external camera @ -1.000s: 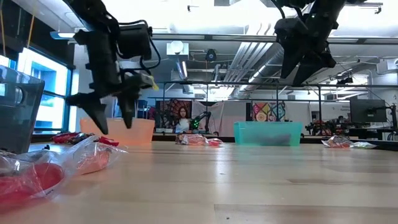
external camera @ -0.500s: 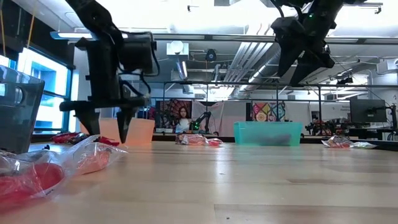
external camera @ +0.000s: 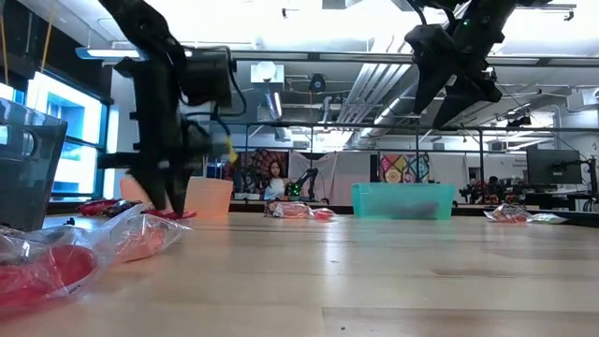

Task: Sort candy by brand, put in halloween buckets
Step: Put the red chocolate bar into the blue bin

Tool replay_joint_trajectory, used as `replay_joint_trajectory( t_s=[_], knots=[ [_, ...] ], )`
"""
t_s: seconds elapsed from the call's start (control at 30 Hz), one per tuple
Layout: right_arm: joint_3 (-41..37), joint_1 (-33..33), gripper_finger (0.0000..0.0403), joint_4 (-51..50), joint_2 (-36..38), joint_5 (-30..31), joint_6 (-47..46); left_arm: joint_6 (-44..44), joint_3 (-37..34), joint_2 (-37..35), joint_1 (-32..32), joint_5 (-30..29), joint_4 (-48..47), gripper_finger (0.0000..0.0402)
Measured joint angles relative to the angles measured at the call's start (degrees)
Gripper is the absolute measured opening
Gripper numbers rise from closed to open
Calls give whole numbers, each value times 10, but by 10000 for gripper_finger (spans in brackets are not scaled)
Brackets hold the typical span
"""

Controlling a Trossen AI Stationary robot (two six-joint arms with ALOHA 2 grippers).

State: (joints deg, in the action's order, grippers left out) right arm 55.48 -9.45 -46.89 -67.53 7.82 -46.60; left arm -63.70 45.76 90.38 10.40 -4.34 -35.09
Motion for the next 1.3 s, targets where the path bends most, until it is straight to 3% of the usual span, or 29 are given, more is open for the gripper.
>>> replay_joint_trajectory(
  t_s=[0.1, 0.33, 0.5, 0.63, 0.83, 1.1, 1.3],
  knots=[
    [0, 0, 227, 3, 0, 1, -13, 31, -3, -40, -10, 26, -8, 10],
    [0, 0, 227, 60, 12, -9, -16, 70, -1, -163, -17, 52, 59, 5],
    [0, -8, 227, 141, 43, -10, -25, 100, 35, -172, 4, 64, 143, 1],
    [0, -18, 227, 219, 76, -6, -15, 171, 115, -108, 29, 64, 159, 1],
    [0, -26, 227, 288, 116, 36, -10, 301, 269, 52, 70, 71, 180, 0],
    [0, -26, 227, 296, 120, 93, 6, 386, 484, 262, 114, 88, 219, 0],
    [0, -26, 227, 302, 120, 116, 3, 400, 625, 381, 139, 87, 204, 3]
  ],
)
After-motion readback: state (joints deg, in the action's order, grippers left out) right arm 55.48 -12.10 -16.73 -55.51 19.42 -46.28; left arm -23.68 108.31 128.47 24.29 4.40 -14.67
